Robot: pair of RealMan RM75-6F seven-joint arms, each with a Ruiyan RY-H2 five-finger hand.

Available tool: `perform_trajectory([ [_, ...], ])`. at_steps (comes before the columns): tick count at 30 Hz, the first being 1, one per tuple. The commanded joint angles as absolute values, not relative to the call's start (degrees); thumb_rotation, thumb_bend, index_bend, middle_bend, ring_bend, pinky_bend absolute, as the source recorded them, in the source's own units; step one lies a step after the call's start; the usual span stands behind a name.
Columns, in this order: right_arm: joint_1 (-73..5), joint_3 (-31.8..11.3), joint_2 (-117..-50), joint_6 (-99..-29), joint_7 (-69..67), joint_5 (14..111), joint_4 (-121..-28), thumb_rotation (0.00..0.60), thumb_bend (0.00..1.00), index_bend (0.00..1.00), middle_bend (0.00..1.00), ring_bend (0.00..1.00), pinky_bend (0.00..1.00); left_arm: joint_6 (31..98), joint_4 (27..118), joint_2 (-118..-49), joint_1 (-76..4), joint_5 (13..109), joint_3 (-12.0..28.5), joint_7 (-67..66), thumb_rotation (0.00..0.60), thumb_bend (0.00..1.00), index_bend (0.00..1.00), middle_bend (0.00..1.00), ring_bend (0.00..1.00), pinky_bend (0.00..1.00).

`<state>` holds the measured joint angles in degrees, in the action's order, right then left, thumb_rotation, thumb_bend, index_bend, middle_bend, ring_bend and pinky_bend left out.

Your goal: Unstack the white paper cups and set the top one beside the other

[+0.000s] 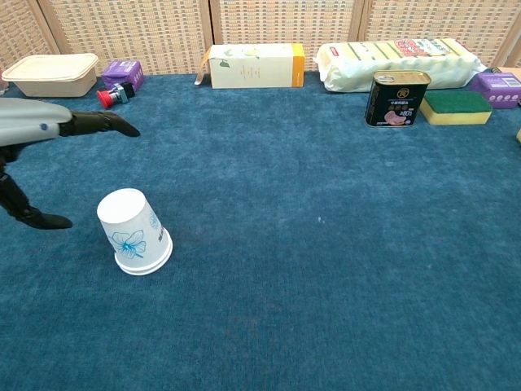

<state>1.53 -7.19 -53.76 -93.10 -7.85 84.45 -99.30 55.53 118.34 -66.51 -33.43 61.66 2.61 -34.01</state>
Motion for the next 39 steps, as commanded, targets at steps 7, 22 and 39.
perform_trajectory([
  [7, 1.8, -7.3, -53.1, -93.4, -9.3, 84.5, -99.4, 0.6, 0.06, 0.08, 0.0, 0.0, 0.0, 58.3, 119.8, -72.2, -38.7, 50.9, 2.8, -42.6, 0.6, 0.23, 0.2, 0.0, 0.0, 0.06],
  [22, 1.8, -7.3, -52.8, -93.1, -10.1, 84.3, -99.3, 0.6, 0.06, 0.08, 0.0, 0.0, 0.0, 62.0, 120.8, -73.6, -41.6, 45.0, 1.3, -45.6, 0.6, 0.28, 0.26, 0.0, 0.0, 0.06],
  [39, 1.7, -7.1, -52.6, -92.7, -10.4, 84.7, -99.6, 0.6, 0.06, 0.08, 0.0, 0.0, 0.0, 64.2, 120.3, -74.6, -43.4, 43.6, 0.0, -45.4, 0.6, 0.31, 0.34, 0.0, 0.0, 0.06],
])
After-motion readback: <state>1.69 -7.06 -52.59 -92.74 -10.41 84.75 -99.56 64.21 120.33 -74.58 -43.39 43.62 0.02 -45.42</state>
